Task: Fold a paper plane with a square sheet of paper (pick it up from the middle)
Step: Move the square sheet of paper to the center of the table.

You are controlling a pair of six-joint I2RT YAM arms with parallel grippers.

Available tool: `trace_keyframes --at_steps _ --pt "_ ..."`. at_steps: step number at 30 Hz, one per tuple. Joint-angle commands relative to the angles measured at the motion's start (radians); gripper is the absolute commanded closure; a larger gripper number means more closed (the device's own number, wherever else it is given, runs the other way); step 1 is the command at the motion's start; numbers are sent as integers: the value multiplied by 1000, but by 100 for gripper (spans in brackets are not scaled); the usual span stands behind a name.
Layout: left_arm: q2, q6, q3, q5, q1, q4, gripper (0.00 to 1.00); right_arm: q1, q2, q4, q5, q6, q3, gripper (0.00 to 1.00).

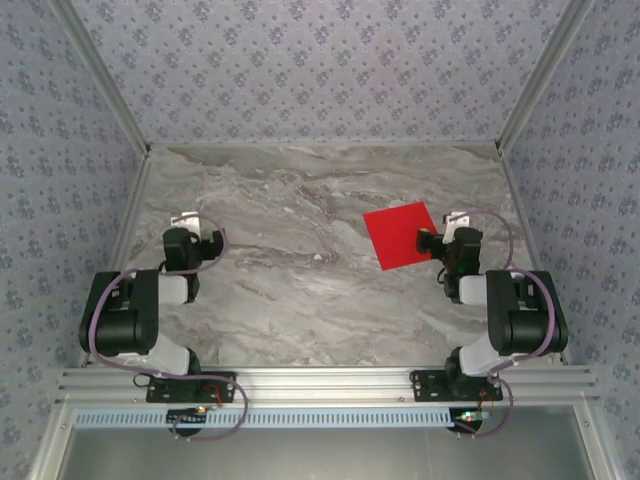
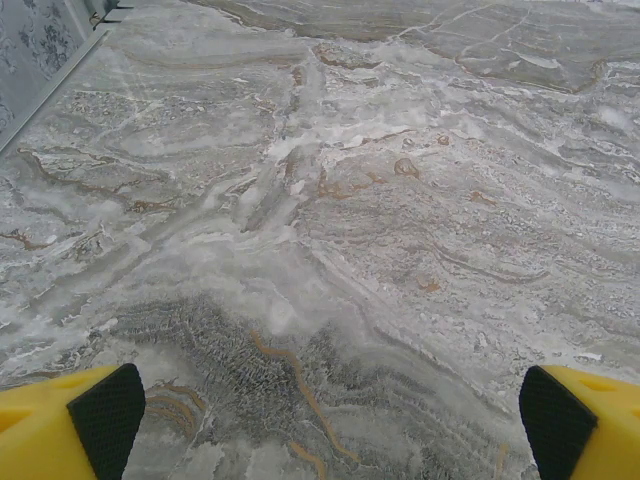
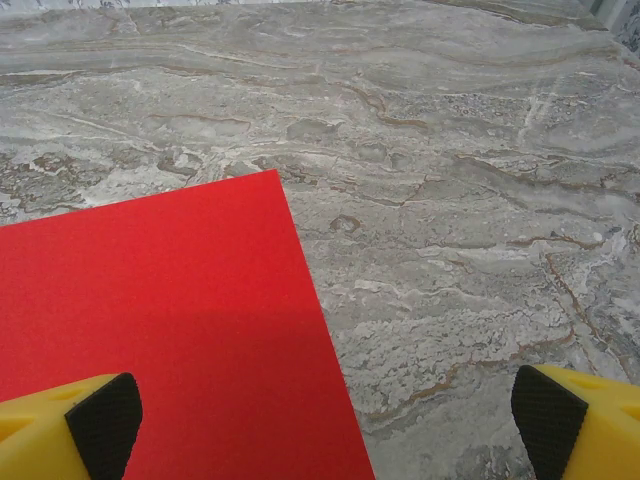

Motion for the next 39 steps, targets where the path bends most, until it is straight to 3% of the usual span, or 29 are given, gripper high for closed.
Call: trace_keyframes --at_steps 1,24,28,31,34,39 --pt "5 16 22 13 -3 24 1 -5 2 -1 -6 -11 18 0" --pt "3 10 22 27 5 26 1 -7 3 3 -10 -11 16 0" --pt "-20 -6 3 -15 5 41 1 -2 -30 -29 -6 -15 20 0" --pt "-123 -37 -9 -89 4 -23 1 19 -132 -158 50 -21 51 0" --pt "-248 -104 70 -179 4 -292 1 60 -229 -394 148 19 140 0" --pt "-361 -258 223 -197 3 -631 1 133 -211 -813 102 218 398 0"
